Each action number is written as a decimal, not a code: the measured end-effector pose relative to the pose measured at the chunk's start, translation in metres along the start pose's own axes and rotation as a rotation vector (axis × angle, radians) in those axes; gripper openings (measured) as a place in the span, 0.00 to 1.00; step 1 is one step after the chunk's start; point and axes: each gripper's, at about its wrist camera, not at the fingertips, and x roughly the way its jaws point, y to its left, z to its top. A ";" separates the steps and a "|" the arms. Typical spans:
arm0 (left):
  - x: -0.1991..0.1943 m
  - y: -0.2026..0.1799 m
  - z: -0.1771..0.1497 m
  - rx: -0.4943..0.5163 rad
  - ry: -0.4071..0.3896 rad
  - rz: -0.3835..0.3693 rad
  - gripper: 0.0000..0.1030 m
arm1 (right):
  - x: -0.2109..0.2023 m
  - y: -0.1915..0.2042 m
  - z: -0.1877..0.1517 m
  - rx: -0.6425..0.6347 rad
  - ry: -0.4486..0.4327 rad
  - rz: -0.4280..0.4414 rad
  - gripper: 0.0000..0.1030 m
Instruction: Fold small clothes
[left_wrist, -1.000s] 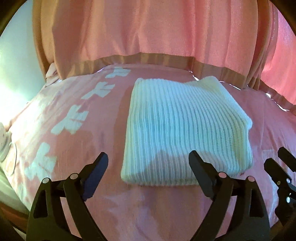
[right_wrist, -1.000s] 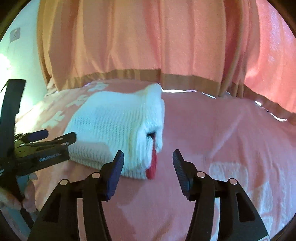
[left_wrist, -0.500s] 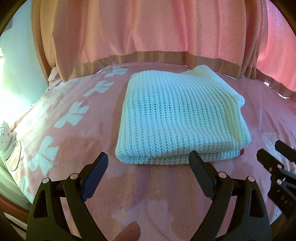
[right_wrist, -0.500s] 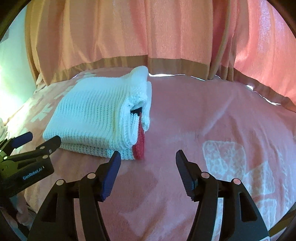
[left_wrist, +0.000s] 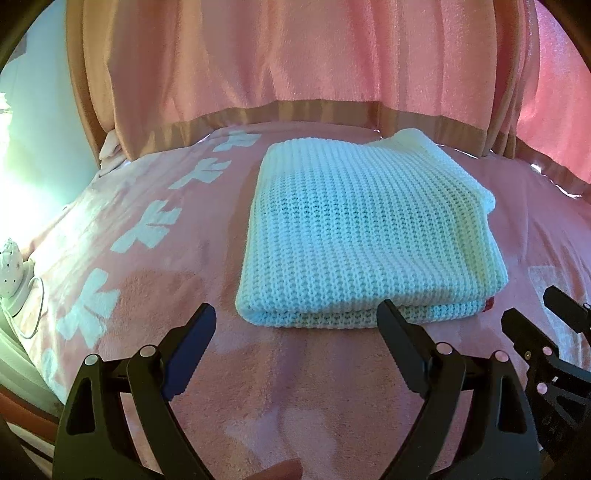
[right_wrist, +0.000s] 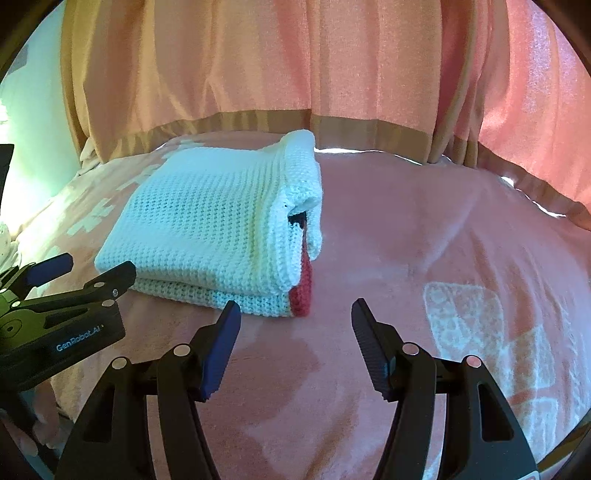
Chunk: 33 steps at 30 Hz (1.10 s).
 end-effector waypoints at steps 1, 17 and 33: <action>0.000 0.000 0.000 0.000 -0.001 0.002 0.84 | 0.000 0.000 0.000 0.000 -0.001 -0.002 0.59; 0.005 0.000 -0.004 -0.011 0.021 0.008 0.84 | -0.001 0.004 -0.004 -0.002 0.002 -0.002 0.59; 0.006 -0.001 -0.002 0.009 0.018 0.019 0.84 | 0.001 0.004 -0.005 -0.006 0.002 -0.001 0.59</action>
